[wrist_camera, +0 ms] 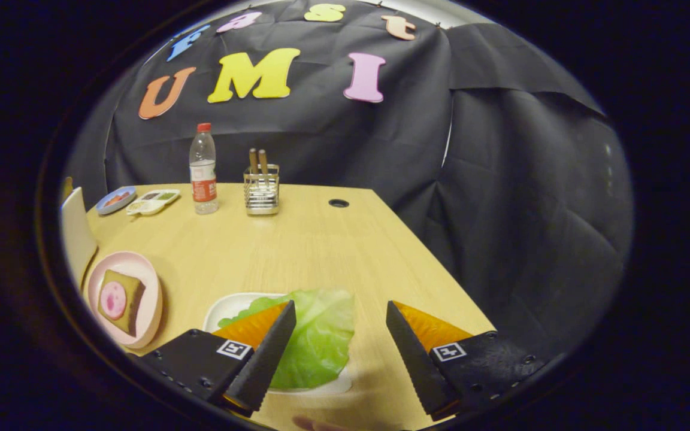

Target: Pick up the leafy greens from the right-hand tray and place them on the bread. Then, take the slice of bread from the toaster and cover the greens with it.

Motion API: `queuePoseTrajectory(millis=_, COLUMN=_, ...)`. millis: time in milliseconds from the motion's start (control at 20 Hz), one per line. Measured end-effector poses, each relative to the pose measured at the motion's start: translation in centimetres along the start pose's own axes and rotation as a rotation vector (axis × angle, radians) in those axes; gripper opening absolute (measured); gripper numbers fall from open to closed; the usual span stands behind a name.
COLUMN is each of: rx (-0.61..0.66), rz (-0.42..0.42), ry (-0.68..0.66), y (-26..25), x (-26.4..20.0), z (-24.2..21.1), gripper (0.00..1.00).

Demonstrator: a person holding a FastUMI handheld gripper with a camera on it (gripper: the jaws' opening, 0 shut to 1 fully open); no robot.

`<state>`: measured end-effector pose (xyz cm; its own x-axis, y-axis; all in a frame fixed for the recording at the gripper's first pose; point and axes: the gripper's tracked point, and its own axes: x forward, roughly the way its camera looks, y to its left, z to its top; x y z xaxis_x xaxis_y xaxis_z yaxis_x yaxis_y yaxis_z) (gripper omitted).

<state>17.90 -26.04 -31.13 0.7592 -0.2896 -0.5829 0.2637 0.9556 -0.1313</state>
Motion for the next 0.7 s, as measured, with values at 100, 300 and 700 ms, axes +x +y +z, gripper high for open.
queuePoseTrajectory(millis=100, rx=0.006, rz=-0.005, ry=0.044, y=-0.3, x=0.9, z=-0.9, gripper=0.93)
queuePoseTrajectory(millis=300, rx=0.045, rz=0.024, ry=0.119, y=0.8, x=2.4, z=-1.9, gripper=0.91)
queuePoseTrajectory(millis=700, rx=-0.069, rz=-0.062, ry=0.086, y=0.7, x=2.0, z=-0.6, gripper=0.22)
